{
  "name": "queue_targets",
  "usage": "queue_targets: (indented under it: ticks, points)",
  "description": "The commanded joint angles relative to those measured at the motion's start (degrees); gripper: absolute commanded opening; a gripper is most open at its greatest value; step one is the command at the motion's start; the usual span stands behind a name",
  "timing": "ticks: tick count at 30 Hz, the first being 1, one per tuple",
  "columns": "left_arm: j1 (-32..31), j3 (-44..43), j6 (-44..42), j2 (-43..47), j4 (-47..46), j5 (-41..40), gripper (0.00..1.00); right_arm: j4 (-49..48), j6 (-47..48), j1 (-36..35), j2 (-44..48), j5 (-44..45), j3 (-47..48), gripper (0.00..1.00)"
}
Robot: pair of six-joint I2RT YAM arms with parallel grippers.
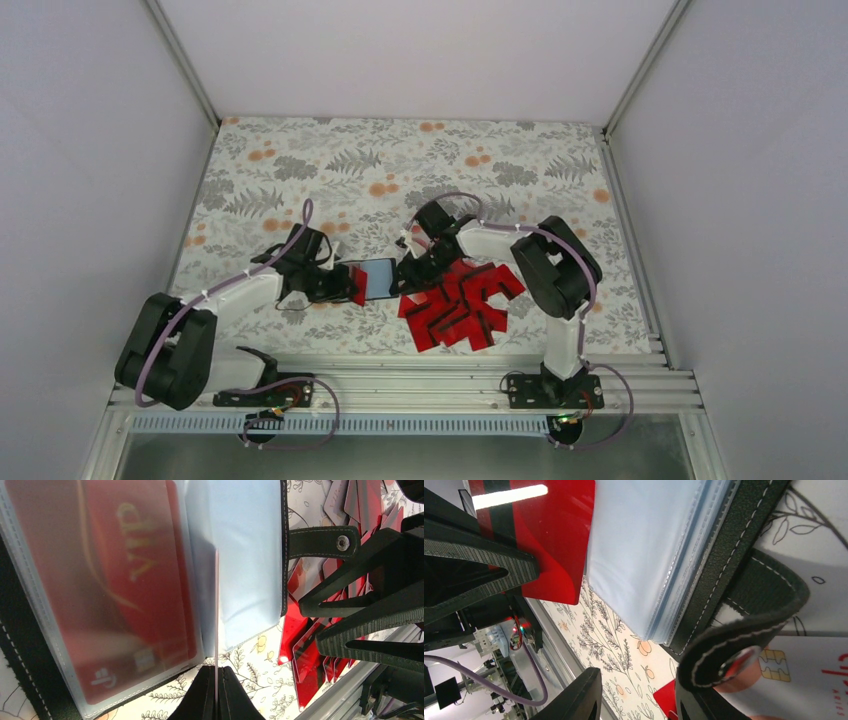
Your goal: Put the credit cards into the card holder
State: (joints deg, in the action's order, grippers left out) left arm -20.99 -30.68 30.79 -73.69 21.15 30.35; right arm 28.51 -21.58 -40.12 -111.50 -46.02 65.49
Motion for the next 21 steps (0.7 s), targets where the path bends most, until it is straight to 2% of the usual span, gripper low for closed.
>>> queue_targets:
  ticks: [1,21]
  points:
    - [0.2,-0.1,-0.9,-1.3,-1.9,2.2,0.02,0.4,1.1,-0.6,-1.3,0.1,1.3,0.38]
    - [0.2,-1.0,-1.9,-5.1,-5.2,3.4,0.02,0.5,0.9,-0.6,-2.8,0.1,2.1,0.38]
